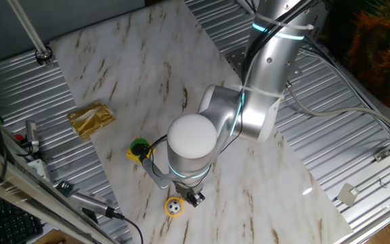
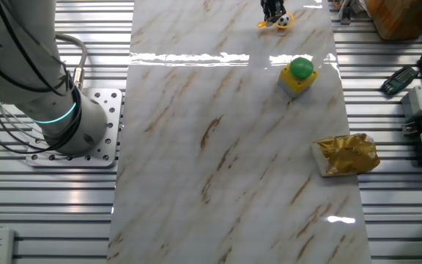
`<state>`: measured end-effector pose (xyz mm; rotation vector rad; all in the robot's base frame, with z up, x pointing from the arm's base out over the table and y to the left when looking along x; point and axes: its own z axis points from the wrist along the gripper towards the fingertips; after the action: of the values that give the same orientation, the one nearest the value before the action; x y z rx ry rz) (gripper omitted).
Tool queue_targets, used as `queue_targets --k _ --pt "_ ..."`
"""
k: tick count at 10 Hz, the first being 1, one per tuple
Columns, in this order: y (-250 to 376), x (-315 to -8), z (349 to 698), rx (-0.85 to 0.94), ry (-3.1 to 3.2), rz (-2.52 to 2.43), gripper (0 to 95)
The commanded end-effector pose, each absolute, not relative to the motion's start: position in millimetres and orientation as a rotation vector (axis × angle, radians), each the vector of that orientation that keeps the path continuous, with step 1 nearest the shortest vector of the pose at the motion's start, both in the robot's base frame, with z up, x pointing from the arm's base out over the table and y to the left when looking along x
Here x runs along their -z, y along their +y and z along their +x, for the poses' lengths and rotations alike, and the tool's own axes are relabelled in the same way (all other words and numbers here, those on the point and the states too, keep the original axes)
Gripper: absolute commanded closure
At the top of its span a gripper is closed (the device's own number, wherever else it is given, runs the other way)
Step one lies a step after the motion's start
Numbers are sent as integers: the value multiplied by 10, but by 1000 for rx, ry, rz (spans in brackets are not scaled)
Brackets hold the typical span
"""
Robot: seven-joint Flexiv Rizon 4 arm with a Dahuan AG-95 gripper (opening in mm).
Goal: Attach the bubble ring to the ball
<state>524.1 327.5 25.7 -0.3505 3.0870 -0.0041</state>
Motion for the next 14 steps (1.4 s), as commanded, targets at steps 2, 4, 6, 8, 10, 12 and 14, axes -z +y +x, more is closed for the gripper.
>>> queue_targets --k 2,4,6,8,10,12,14 --pt "3279 -243 5244 6 3099 -352 950" --pt "3284 -231 5247 9 3103 -351 950" --pt "3286 -225 5250 11 3105 -351 950" --pt "3287 -219 5251 13 3108 -352 950" --pt "3287 -210 5253 15 3107 -356 950" --pt "3287 -204 5255 15 3107 -356 950" --pt "3285 -194 5258 17 3107 -358 950"
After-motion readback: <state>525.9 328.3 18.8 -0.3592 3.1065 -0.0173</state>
